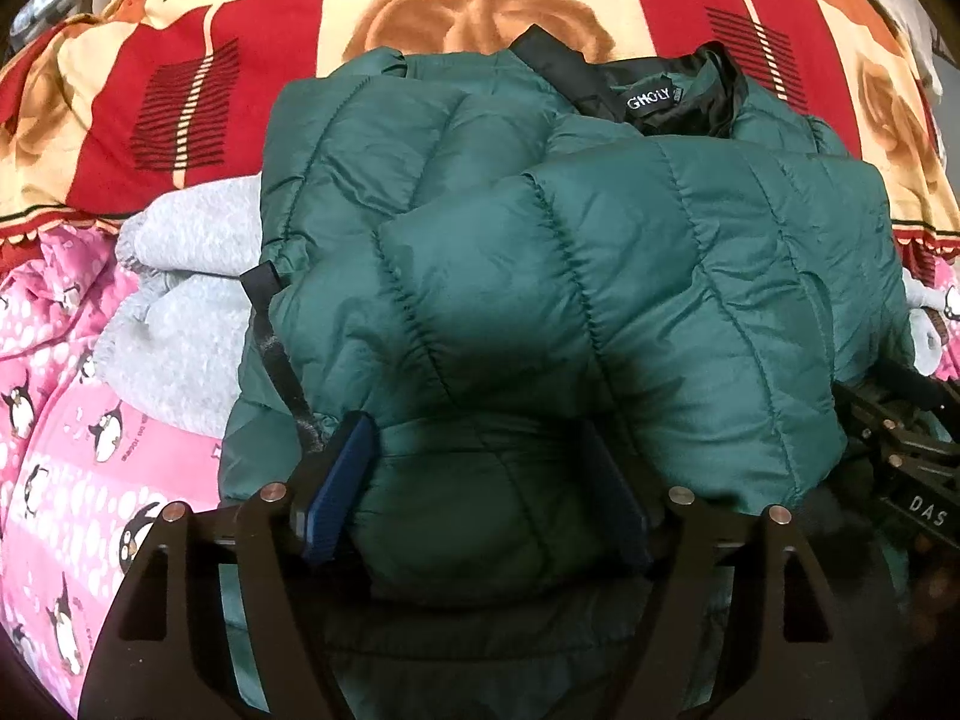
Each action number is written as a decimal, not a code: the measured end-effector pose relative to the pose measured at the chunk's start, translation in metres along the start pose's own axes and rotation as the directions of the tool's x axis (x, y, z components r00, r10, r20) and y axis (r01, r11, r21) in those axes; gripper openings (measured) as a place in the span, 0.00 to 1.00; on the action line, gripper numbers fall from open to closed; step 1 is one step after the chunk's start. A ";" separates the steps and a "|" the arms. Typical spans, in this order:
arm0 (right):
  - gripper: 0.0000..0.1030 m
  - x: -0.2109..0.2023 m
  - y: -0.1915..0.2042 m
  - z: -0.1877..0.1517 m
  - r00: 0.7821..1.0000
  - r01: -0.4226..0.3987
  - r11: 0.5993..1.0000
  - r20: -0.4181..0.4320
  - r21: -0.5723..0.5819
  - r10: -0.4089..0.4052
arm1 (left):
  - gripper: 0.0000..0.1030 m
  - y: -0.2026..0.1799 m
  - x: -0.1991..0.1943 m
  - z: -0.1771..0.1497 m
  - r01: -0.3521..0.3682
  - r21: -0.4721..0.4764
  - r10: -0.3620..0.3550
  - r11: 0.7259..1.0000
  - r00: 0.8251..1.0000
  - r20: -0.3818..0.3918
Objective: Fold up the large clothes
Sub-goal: 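Open the left tool to release the jacket side onto the body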
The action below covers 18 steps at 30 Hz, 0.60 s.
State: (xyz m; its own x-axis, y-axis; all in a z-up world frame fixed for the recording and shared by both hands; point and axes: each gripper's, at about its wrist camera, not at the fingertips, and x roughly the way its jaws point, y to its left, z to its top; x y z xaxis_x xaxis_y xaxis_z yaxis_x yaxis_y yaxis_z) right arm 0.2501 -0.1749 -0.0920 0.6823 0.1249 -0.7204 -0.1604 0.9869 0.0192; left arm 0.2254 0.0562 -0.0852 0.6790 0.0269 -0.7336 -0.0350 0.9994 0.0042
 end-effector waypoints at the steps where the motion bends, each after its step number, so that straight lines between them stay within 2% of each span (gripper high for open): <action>1: 0.71 0.000 0.000 0.000 1.000 0.003 1.000 0.000 -0.002 -0.003 | 0.76 0.001 0.000 0.001 0.015 -0.008 -0.015 1.000 1.000 -0.005; 2: 0.71 0.001 0.000 0.001 1.000 0.001 1.000 0.001 0.000 -0.001 | 0.80 0.004 0.001 0.002 0.055 -0.021 -0.055 0.998 0.998 -0.010; 5: 0.72 0.002 -0.001 0.001 1.000 -0.006 1.000 0.000 0.005 0.006 | 0.82 0.009 0.003 0.003 0.102 -0.042 -0.103 0.994 0.994 -0.019; 9: 0.72 0.004 0.000 0.003 1.000 -0.013 1.000 0.000 0.010 0.013 | 0.83 0.001 0.003 0.000 0.065 -0.005 -0.065 0.998 0.998 -0.012; 12: 0.72 0.003 -0.003 0.003 1.000 -0.023 1.000 0.000 0.019 0.023 | 0.83 0.005 0.005 0.001 0.089 -0.023 -0.089 0.996 0.996 -0.011; 15: 0.72 0.000 -0.005 0.002 1.000 -0.030 0.999 0.001 0.028 0.030 | 0.83 0.004 0.004 0.001 0.082 -0.016 -0.082 0.997 0.997 -0.010; 18: 0.71 -0.009 -0.011 0.009 0.997 -0.056 0.998 -0.044 0.042 0.058 | 0.83 0.008 -0.012 0.007 0.073 -0.028 -0.073 0.997 0.997 0.011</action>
State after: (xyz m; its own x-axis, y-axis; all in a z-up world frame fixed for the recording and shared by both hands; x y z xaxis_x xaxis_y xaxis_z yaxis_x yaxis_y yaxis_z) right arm 0.2526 -0.1862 -0.0797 0.6395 0.1775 -0.7480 -0.1688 0.9817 0.0887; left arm 0.2215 0.0642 -0.0717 0.6880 -0.0458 -0.7242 -0.0054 0.9977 -0.0682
